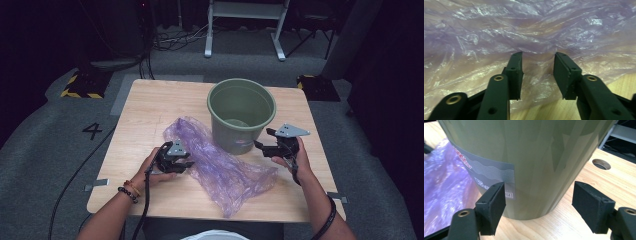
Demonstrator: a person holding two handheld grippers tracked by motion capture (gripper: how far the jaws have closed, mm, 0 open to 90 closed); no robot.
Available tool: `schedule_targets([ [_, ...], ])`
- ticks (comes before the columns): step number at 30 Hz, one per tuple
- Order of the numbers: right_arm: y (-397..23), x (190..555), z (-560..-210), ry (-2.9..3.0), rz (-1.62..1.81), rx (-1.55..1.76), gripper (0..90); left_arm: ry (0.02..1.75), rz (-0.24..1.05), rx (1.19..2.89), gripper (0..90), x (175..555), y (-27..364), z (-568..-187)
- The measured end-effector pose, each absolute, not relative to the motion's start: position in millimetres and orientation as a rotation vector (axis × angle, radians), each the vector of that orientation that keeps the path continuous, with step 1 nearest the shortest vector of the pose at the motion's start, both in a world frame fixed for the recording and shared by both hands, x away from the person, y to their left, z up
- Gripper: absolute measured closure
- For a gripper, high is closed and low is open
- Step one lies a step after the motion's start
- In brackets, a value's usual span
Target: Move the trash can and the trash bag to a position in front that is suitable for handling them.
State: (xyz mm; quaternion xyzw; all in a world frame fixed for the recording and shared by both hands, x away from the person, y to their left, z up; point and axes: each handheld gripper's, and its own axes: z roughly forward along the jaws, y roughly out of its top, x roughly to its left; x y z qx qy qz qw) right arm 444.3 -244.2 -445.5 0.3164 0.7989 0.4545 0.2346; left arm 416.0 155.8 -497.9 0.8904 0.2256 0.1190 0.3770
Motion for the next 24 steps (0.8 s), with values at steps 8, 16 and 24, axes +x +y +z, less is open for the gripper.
schedule_targets([
  [8, -252.2, 438.3, -446.7, 2.229, 1.216, 0.888, 28.4, 0.595, 0.298, 2.276, 61.9, 405.8, 156.2, -497.8],
  [16, -246.4, 413.7, -466.9, 2.487, 1.176, 0.725, 33.4, 0.612, 0.277, 2.239, 62.5, 402.2, 149.3, -501.1],
  [24, -241.2, 403.9, -490.8, 2.647, 1.12, 0.658, 46.4, 0.57, 0.259, 2.241, 59.5, 396.4, 135.3, -501.7],
])
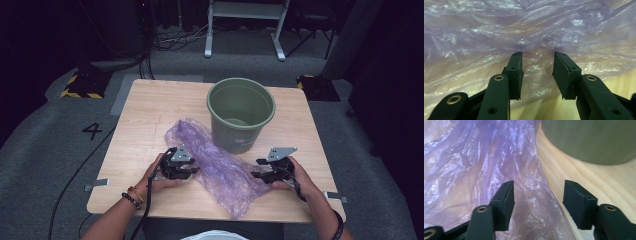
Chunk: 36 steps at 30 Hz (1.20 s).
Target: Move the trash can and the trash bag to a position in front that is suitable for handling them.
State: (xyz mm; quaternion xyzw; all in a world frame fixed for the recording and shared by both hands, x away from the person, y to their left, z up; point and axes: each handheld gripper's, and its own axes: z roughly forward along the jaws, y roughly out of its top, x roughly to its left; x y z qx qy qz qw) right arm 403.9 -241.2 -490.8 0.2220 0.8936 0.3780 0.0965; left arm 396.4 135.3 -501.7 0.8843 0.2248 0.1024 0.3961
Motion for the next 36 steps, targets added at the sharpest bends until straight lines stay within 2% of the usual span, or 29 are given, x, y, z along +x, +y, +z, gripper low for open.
schedule_targets([
  [4, -243.5, 402.2, -494.5, 2.658, 1.113, 0.646, 54.3, 0.561, 0.246, 2.246, 53.6, 393.4, 129.8, -501.7],
  [6, -245.0, 401.4, -494.4, 2.667, 1.122, 0.628, 59.2, 0.58, 0.249, 2.257, 40.1, 393.4, 130.2, -501.8],
  [10, -253.8, 398.8, -495.4, 2.671, 1.156, 0.623, 68.9, 0.596, 0.231, 2.225, 32.7, 394.5, 139.9, -500.0],
  [17, -276.3, 392.9, -495.3, 2.669, 1.162, 0.646, 76.9, 0.718, 0.361, 2.179, 20.8, 400.7, 164.9, -492.8],
  [22, -293.5, 391.1, -495.9, 2.659, 1.173, 0.674, 78.4, 0.823, 0.411, 2.101, 20.8, 412.0, 181.4, -493.1],
  [26, -304.9, 392.9, -495.6, 2.65, 1.176, 0.714, 75.2, 0.862, 0.413, 2.077, 18.7, 419.6, 185.1, -494.7],
  [31, -309.0, 394.4, -493.2, 2.596, 1.097, 0.754, 49.2, 0.866, 0.386, 2.067, 18.0, 424.6, 181.0, -495.3],
  [34, -307.9, 392.5, -484.9, 2.542, 1.112, 0.764, 44.4, 0.865, 0.395, 2.087, 18.0, 427.6, 175.2, -497.1],
  [36, -306.7, 391.1, -474.7, 2.47, 1.126, 0.782, 43.5, 0.863, 0.367, 2.091, 22.5, 430.2, 172.9, -498.7],
])
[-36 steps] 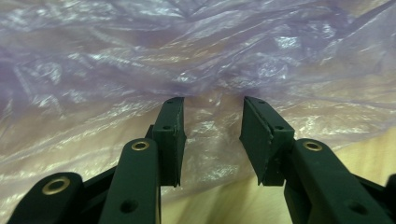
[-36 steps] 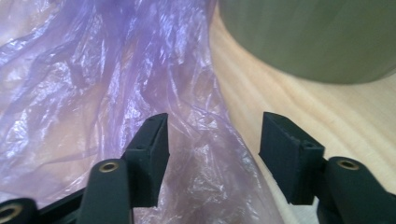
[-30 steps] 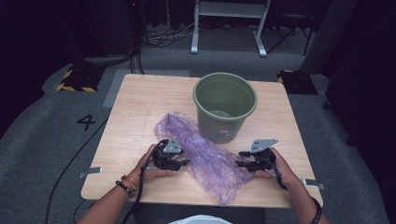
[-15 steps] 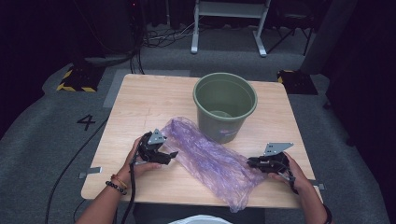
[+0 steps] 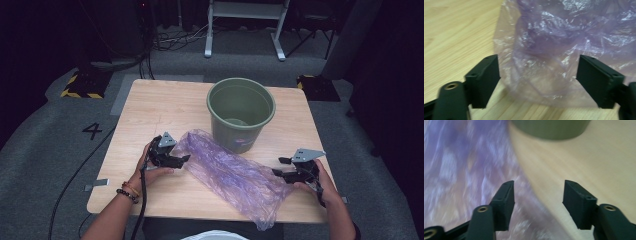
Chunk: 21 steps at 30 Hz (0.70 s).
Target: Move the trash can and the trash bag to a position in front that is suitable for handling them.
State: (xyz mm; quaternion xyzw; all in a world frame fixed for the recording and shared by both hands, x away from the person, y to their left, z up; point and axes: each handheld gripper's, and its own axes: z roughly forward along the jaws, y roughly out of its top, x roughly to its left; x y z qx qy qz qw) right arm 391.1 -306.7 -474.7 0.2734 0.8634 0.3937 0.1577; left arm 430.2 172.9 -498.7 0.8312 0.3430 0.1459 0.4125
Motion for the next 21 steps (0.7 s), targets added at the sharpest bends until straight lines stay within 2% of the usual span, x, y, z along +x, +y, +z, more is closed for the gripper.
schedule_targets([
  [4, -299.6, 387.8, -458.9, 2.404, 1.201, 0.777, 42.3, 0.84, 0.354, 2.13, 31.0, 430.7, 168.0, -500.4],
  [10, -264.0, 383.6, -447.0, 2.469, 1.169, 0.626, 40.6, 0.812, 0.32, 2.176, 47.4, 429.0, 163.6, -501.4],
  [15, -238.5, 382.3, -446.5, 2.52, 1.059, 0.575, 38.4, 0.765, 0.311, 2.195, 54.9, 424.6, 160.7, -501.0],
  [21, -223.9, 383.0, -447.9, 2.544, 1.042, 0.564, 37.3, 0.737, 0.311, 2.207, 56.3, 418.9, 154.1, -500.9],
])
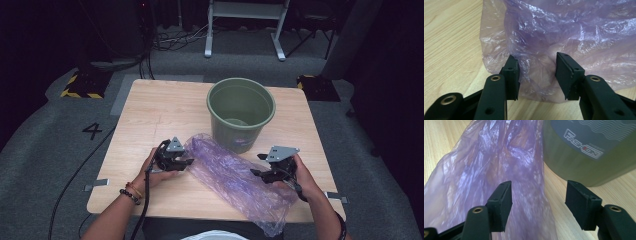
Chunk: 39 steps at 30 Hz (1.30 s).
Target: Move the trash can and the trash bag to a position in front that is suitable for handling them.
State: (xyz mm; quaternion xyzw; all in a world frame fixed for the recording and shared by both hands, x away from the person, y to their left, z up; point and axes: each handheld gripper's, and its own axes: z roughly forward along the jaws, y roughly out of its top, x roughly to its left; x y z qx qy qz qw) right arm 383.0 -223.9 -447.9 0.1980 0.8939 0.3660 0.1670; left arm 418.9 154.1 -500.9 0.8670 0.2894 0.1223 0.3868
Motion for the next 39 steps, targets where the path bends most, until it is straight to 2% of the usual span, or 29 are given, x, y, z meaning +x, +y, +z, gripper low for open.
schedule_targets([
  [9, -203.8, 386.3, -467.8, 2.62, 1.035, 0.557, 27.8, 0.726, 0.32, 2.207, 56.2, 413.9, 147.1, -501.5],
  [15, -201.8, 390.8, -482.7, 2.654, 1.021, 0.6, 25.9, 0.695, 0.312, 2.217, 55.9, 410.1, 143.0, -501.4],
  [27, -213.4, 398.8, -487.5, 2.633, 0.987, 0.712, 26.4, 0.661, 0.292, 2.223, 56.9, 407.7, 140.3, -501.4],
  [29, -220.6, 399.2, -484.1, 2.625, 0.976, 0.73, 26.7, 0.659, 0.288, 2.224, 60.4, 408.1, 142.7, -501.2],
  [34, -245.5, 397.3, -472.6, 2.613, 0.978, 0.764, 28.7, 0.677, 0.293, 2.219, 61.1, 410.4, 148.7, -501.3],
  [39, -263.8, 398.8, -480.3, 2.704, 0.923, 0.792, 33.3, 0.69, 0.297, 2.21, 60.9, 410.7, 149.9, -501.6],
])
